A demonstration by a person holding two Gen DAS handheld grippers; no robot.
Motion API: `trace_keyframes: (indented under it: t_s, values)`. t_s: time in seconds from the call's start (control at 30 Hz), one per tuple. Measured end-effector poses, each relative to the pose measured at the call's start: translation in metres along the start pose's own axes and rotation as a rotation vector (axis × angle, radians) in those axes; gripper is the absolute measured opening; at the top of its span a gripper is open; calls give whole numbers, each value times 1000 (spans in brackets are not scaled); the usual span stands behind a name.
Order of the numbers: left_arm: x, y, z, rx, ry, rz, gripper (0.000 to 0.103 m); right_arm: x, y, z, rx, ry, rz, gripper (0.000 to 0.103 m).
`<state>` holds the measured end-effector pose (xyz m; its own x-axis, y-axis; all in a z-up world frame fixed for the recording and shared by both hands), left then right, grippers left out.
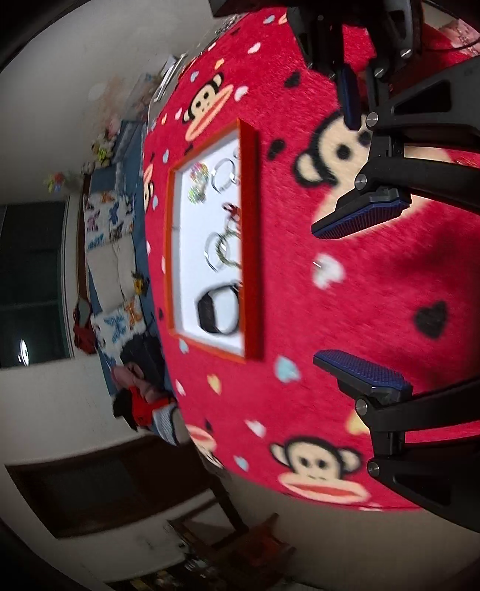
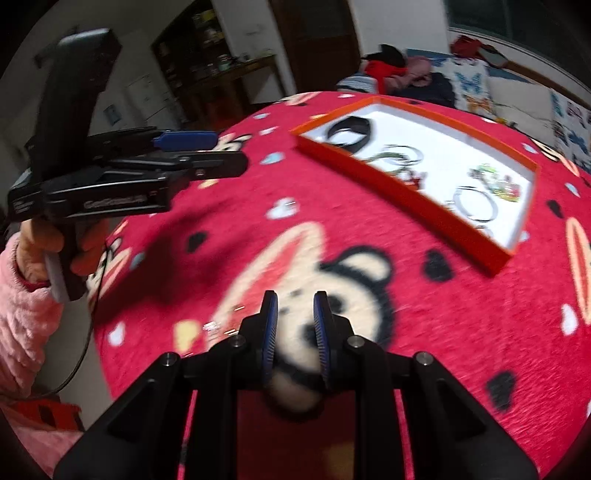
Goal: Organize jewelry
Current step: 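Move the right tool to the small silver charm on the blanket and grasp it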
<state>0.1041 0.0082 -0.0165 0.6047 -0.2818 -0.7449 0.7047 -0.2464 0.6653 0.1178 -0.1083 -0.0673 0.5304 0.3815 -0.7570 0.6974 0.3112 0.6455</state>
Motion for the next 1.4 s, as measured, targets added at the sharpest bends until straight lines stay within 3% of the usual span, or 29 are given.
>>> trace_keyframes:
  t_s: [0.23,0.43,1.1,1.4]
  values:
    - [-22,-41,-28,-119,18,21,66,8,-12,-41,-94,74,-41,20]
    - [-31,-58,-40,-142,24,31,66,19,-14,-55,-153,80,-81,18]
    - [-17,-58,-47,-154,7,19,66,32,-14,-57,-180,49,-108,17]
    - [-7,-56,-36,-124,-20,5,66,33,-15,-60,-208,35,-94,12]
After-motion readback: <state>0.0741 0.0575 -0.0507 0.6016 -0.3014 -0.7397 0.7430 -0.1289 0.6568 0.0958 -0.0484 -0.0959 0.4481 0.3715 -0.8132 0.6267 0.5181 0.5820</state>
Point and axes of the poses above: each gripper's, at about its wrist camera, not at the fingertips, and x roughly the way its jaws point, z to its right, y to its top, the point moved 6 cm from there along x, roughly the way its jaws point, and after that the axes turned 11 degrees about -y, right-handed, at the moved point
